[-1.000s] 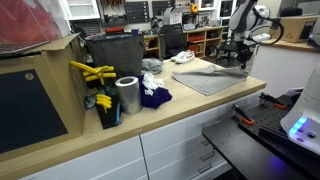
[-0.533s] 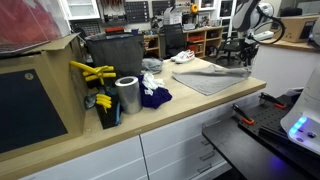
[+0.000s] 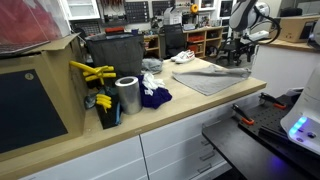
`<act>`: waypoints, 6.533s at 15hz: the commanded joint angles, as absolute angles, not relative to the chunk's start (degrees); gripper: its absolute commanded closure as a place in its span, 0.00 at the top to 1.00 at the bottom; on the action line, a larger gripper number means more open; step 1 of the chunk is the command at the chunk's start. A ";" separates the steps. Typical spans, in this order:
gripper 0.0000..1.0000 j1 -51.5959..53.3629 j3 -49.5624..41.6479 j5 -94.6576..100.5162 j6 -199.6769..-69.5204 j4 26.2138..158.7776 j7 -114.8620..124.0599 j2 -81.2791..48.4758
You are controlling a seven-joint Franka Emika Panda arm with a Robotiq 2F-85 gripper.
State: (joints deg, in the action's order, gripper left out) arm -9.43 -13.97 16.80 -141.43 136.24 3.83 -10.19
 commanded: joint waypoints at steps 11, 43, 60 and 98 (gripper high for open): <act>0.27 -5.57 -1.03 -1.78 -140.81 138.12 -9.18 -14.52; 0.71 -2.89 6.15 -5.98 -134.41 140.41 -16.04 -13.71; 1.00 -9.42 -4.45 -8.38 -129.59 131.76 -14.39 -7.55; 0.13 -0.50 3.58 -6.67 -132.85 105.88 -12.22 -32.38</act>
